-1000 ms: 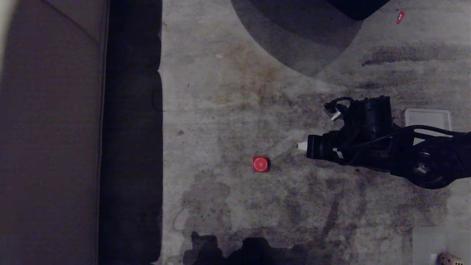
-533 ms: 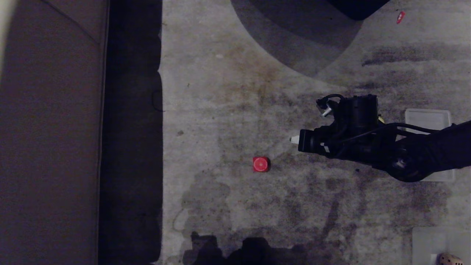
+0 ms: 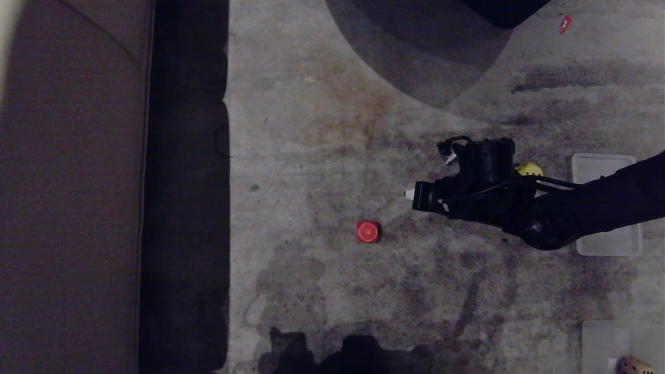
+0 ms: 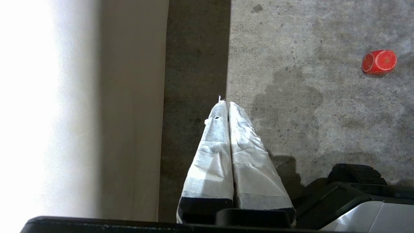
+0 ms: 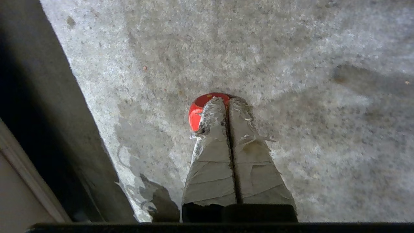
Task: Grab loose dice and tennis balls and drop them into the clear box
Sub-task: Pick up toys out of the box
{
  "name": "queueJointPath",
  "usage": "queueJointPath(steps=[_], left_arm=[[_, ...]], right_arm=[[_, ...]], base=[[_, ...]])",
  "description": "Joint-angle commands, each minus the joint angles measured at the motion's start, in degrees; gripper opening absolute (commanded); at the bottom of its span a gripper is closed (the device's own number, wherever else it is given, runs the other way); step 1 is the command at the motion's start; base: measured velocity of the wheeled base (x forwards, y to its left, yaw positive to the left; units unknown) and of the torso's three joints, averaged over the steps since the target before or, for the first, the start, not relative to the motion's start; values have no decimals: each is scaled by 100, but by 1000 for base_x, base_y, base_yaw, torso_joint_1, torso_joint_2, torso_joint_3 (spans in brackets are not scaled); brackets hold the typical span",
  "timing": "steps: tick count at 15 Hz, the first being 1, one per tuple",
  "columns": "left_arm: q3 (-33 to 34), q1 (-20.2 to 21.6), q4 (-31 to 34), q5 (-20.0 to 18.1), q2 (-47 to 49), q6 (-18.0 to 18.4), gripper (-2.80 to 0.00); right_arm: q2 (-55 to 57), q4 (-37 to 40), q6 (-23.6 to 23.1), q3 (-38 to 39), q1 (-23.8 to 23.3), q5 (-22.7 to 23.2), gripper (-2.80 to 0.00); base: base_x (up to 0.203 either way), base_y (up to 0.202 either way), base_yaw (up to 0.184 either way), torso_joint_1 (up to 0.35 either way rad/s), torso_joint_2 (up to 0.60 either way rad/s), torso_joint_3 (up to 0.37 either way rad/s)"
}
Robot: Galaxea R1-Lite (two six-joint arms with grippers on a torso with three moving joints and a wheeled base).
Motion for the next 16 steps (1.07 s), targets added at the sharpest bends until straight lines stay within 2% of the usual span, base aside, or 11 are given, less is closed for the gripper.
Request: queueJointPath(steps=[1, 6, 7, 16], left_arm=[[9, -4, 0, 3, 2, -3, -280], [9, 0, 0, 3, 6, -3, -280], [9, 0, 0, 3, 0, -3, -280], [9, 0, 0, 3, -1, -3, -280]], right_arm=[[225, -22, 11, -163, -10, 4, -280], [586, -22, 11, -539, -10, -294, -280], [610, -22, 11, -573, -10, -294, 0], [749, 10, -420, -519, -82, -295, 0]], base=[[0, 0, 0, 0, 0, 0], [0, 0, 0, 0, 0, 0], [0, 0, 0, 0, 0, 0], [0, 0, 0, 0, 0, 0]])
